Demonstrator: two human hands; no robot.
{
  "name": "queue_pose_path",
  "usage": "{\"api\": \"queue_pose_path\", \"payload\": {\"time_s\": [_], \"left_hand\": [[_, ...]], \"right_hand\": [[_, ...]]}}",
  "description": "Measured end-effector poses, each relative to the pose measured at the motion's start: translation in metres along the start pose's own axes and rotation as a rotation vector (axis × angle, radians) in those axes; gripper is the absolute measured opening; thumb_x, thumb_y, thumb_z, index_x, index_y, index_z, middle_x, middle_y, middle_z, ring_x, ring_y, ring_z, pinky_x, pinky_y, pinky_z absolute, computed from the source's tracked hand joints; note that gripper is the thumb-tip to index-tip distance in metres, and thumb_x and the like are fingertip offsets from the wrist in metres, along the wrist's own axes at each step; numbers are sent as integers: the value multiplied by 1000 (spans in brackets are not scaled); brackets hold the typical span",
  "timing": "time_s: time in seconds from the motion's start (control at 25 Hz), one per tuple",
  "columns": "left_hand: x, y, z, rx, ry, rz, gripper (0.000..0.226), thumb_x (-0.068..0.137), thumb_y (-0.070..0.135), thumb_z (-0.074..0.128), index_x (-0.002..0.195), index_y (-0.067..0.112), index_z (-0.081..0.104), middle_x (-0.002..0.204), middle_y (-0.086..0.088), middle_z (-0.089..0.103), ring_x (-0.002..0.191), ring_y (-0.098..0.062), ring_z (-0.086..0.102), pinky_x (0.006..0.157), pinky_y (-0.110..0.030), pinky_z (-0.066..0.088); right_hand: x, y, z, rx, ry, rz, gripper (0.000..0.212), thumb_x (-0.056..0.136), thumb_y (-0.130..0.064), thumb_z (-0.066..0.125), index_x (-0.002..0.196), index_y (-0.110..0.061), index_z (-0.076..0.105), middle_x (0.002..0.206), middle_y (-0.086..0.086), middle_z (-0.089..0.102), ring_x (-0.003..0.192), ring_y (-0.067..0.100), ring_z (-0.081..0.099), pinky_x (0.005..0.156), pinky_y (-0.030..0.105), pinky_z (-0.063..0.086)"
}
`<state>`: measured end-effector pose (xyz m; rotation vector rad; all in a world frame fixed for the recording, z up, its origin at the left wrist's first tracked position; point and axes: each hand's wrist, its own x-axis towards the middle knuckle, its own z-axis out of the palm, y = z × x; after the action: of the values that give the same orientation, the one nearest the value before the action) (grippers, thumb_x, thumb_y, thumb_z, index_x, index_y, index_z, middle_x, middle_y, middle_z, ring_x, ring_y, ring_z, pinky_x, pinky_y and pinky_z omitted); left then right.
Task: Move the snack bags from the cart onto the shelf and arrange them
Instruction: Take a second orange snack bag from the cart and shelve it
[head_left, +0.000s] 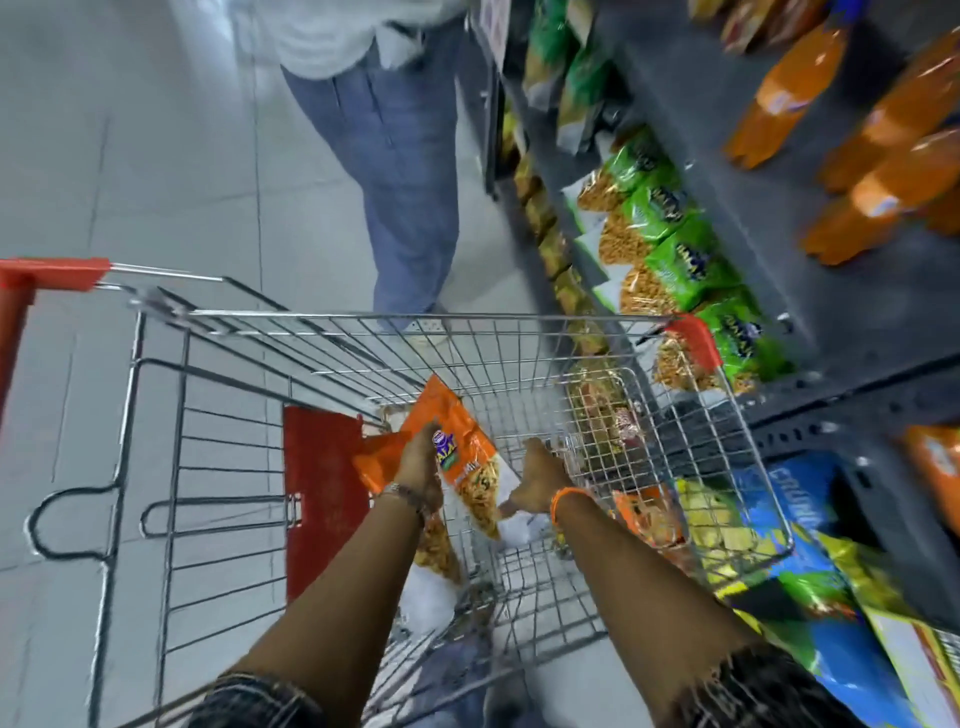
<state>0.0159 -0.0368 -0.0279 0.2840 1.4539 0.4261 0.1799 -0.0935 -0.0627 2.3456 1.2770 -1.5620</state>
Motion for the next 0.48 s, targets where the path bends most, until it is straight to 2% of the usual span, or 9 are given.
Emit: {"api": "queue_pose_path", "payload": {"time_s": [0.04, 0.08, 0.12, 0.24, 0.32, 0.4, 0.48], "left_hand": [[14, -2, -1, -26, 15, -22, 56, 103, 49, 44, 138, 7, 56, 129, -11, 73, 132, -10, 58, 109, -25, 44], [31, -3, -2, -35, 34, -44, 67, 102, 55, 43, 148, 6, 48, 152, -14, 54, 144, -20, 46, 122, -34, 30], [47, -5, -3, -46, 48, -58, 74, 101, 60, 42, 153, 7, 42, 163, -14, 39, 150, -26, 36, 126, -41, 20], [79, -12, -4, -46, 71, -106, 87, 97, 70, 36, 163, 14, 24, 171, -11, 21, 159, -30, 17, 128, -48, 8], [89, -17, -4, -52, 58, -96, 88, 98, 71, 32, 165, 16, 18, 173, -9, 13, 160, -29, 11, 128, -48, 5], [90, -20, -1, -59, 64, -61, 80, 102, 64, 33, 164, 15, 19, 172, -12, 15, 159, -30, 15, 126, -47, 12], [86, -22, 2, -94, 99, -28, 73, 104, 54, 38, 160, 9, 28, 168, -15, 27, 156, -32, 25, 119, -43, 26]], "right_hand": [[12, 2, 9, -21, 2, 13, 138, 65, -33, 99, 165, -6, 7, 169, 21, 27, 156, 44, 26, 119, 55, 38], [23, 5, 17, -54, 4, 12, 139, 64, -35, 98, 165, -7, 8, 168, 21, 29, 156, 45, 26, 118, 56, 39], [34, 7, 26, -89, 10, 5, 138, 63, -37, 99, 165, -8, 11, 165, 21, 33, 154, 44, 30, 116, 55, 42], [55, 15, 42, -129, 37, -15, 122, 60, -36, 100, 157, -7, 31, 151, 21, 50, 141, 43, 49, 107, 52, 51], [59, 19, 45, -87, 62, -8, 109, 58, -33, 101, 149, -8, 47, 143, 20, 61, 132, 41, 60, 101, 48, 55], [60, 23, 40, -57, 100, -4, 99, 52, -34, 103, 138, -6, 63, 133, 20, 69, 122, 39, 67, 96, 46, 58], [56, 28, 32, -33, 104, -8, 91, 48, -33, 104, 128, -6, 71, 126, 19, 74, 114, 38, 71, 92, 45, 60]]}}
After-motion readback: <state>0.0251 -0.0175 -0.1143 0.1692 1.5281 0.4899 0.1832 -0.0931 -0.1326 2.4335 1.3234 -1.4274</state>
